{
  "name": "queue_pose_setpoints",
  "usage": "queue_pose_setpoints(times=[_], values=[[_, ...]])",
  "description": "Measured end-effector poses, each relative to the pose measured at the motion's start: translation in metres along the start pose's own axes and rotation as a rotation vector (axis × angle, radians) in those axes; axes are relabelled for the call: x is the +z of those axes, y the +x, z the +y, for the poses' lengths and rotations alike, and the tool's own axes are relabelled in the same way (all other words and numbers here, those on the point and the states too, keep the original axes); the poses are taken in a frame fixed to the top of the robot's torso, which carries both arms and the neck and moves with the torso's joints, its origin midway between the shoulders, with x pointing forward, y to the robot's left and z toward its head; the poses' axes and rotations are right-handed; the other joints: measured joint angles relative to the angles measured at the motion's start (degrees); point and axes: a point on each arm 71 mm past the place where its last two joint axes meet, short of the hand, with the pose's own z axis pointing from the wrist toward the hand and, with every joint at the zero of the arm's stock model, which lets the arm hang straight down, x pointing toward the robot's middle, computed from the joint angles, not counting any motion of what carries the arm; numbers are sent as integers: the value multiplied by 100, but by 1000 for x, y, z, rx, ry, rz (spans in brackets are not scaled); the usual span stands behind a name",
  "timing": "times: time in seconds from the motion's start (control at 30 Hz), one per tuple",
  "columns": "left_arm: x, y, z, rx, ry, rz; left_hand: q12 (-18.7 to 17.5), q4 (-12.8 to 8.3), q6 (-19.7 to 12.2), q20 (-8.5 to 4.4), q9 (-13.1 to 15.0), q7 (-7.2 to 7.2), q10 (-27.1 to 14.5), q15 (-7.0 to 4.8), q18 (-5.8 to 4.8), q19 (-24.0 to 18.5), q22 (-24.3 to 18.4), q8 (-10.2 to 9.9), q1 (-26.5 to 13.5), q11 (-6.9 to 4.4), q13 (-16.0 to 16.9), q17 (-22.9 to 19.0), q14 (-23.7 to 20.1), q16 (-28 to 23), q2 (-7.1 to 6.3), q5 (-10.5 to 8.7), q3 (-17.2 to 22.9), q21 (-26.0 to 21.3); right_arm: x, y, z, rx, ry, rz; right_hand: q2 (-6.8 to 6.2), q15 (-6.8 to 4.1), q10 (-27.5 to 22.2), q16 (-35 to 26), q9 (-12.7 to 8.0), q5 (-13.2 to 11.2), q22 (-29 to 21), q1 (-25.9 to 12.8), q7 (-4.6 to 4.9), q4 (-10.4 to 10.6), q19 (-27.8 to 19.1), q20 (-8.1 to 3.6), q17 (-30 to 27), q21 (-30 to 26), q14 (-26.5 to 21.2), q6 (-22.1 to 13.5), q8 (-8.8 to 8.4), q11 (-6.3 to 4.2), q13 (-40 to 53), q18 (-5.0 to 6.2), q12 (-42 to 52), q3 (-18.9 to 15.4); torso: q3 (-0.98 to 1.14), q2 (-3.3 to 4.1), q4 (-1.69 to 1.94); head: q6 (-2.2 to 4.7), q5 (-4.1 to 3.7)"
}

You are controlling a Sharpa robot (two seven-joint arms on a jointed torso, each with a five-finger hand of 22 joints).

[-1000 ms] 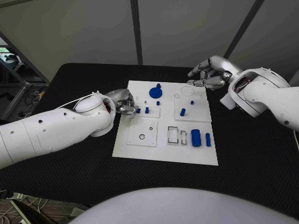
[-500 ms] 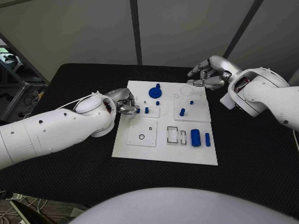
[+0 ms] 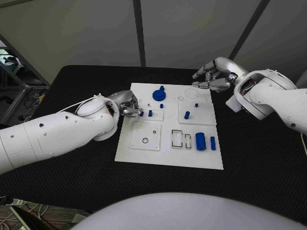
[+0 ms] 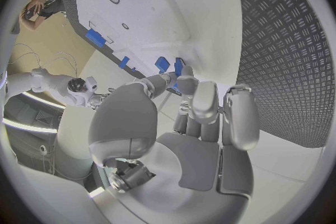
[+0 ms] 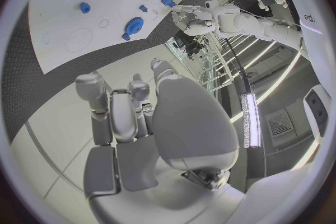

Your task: Assemble the parts on the task board

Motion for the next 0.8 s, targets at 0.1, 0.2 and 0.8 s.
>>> queue_pose_setpoints(times=[0.1, 0.2, 0.8], values=[[0, 0, 0, 0, -1, 0, 33, 38, 21, 0, -8, -20, 1, -1, 0, 0, 0, -11, -3, -1, 0, 0, -1, 0, -3, 0, -40, 0, 0, 0, 0, 0, 0, 0, 0, 0, 0, 0, 0, 0, 0, 0, 0, 0, 0, 0, 0, 0, 0, 0, 0, 0, 0, 0, 0, 0, 0, 0, 0, 0, -5], [1, 0, 1, 1, -3, 1, 33, 50, 21, 0, -16, -20, 1, -1, 0, 0, 0, -25, -3, -1, 0, 0, -1, 0, -3, 1, -83, 0, 0, 0, 0, 0, 0, 0, 0, 0, 0, 0, 0, 0, 0, 0, 0, 0, 0, 0, 0, 0, 0, 0, 0, 0, 0, 0, 0, 0, 0, 1, 0, 0, -10], [4, 2, -5, -5, 5, 4, 63, 362, 165, 0, -112, -24, 30, -33, 0, 0, 0, -120, -146, -31, 81, 4, 9, 0, -12, 25, -760, 0, 0, 0, 0, 0, 0, 0, 0, 0, 0, 0, 0, 0, -4, 0, 0, 16, 0, 0, 0, 0, 0, 0, 20, 0, -9, 0, 0, 16, 1, 4, 0, 0, -27]])
